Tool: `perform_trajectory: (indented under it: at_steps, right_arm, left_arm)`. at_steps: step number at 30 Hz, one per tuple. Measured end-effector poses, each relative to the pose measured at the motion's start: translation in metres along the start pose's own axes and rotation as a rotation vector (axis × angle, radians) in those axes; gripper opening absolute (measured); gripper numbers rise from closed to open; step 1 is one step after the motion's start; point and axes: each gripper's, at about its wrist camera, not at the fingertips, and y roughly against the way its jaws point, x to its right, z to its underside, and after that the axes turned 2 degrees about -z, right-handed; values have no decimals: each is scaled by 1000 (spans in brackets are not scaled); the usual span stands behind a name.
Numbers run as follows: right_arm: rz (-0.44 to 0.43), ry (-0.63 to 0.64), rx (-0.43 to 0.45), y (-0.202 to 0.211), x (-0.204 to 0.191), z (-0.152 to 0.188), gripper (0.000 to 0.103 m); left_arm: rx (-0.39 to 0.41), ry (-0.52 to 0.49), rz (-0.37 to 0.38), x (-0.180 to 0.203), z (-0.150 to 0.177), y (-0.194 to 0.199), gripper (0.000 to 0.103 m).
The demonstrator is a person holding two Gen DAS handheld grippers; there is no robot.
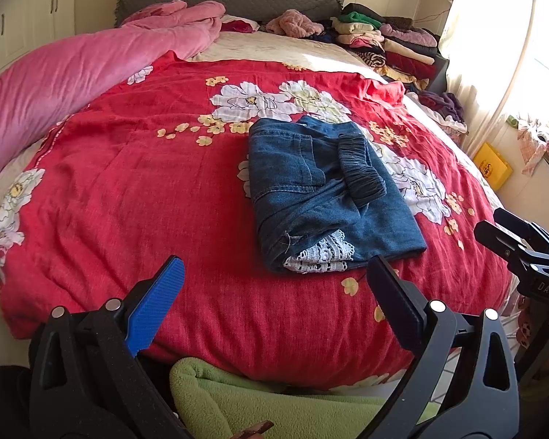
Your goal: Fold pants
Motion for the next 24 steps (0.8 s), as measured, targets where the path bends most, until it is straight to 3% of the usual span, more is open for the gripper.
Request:
perform_trajectory:
  at_steps: [18, 24]
  right_arm:
    - [14, -10, -4, -1, 3, 5, 98]
    - [36, -25, -8, -8, 13, 3, 98]
  left_arm:
    - [-14, -18, 3, 5, 4, 0, 93]
    - [-23, -14, -139, -4, 2, -10, 93]
